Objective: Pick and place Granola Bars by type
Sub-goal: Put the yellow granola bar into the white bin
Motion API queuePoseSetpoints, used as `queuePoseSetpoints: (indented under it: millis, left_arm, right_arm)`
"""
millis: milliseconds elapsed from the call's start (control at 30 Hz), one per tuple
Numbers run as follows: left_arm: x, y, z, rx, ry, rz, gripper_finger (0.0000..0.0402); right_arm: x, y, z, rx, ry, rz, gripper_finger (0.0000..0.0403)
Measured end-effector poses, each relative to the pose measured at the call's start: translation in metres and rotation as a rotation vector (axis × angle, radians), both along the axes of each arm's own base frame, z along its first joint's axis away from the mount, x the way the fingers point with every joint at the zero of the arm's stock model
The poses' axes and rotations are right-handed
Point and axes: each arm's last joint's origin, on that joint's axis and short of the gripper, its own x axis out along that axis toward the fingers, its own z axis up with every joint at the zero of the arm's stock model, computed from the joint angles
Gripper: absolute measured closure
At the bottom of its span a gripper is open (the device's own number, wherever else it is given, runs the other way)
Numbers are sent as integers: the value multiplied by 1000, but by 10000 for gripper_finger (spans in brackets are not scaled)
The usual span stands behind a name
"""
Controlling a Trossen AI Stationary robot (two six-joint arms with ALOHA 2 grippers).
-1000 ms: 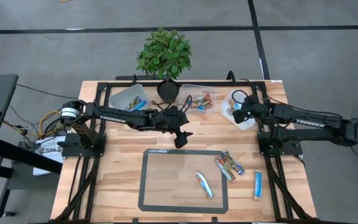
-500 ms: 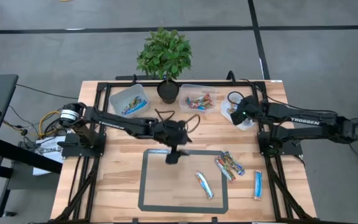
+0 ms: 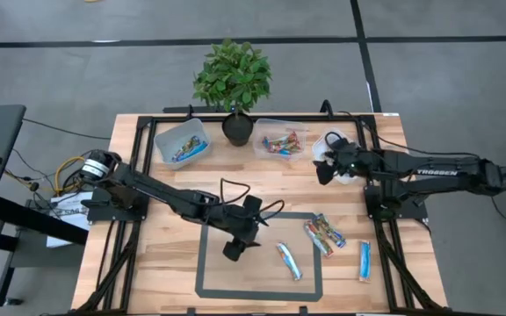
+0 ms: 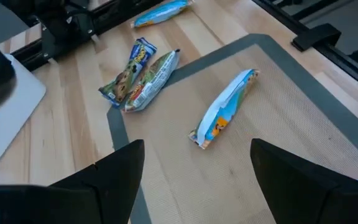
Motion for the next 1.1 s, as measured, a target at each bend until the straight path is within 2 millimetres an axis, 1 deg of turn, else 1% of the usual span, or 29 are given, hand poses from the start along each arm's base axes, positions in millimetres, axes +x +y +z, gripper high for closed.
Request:
queuePoseSetpoints:
  millis: [133, 200, 333, 467, 633, 833, 967, 1033, 1100]
  left_arm:
    - [10, -7, -9, 32, 55, 6, 116]
    - [22, -14, -13, 84, 84, -4, 116]
    - [50, -25, -28, 201, 202, -15, 116]
    - [79, -33, -31, 248, 245, -49, 116]
    - [106, -46, -44, 239, 306, -173, 116]
    - [124, -55, -73, 240, 468, -264, 116]
    - [133, -56, -83, 307, 447, -273, 116]
    - [134, -55, -84, 349, 439, -265, 116]
    - [135, -54, -84, 346, 429, -268, 116]
  right_arm:
    - [6, 13, 10, -13, -120, 98, 132]
    - [8, 19, 14, -19, -163, 133, 132]
    - [9, 27, 20, -27, -215, 181, 132]
    - [6, 32, 23, -26, -235, 213, 131]
    - [4, 36, 24, -24, -248, 240, 131]
    - [4, 39, 25, -23, -252, 254, 131]
    - [3, 39, 25, -24, -249, 252, 131]
    - [3, 39, 25, -24, -248, 252, 131]
    - [3, 39, 25, -24, -248, 252, 131]
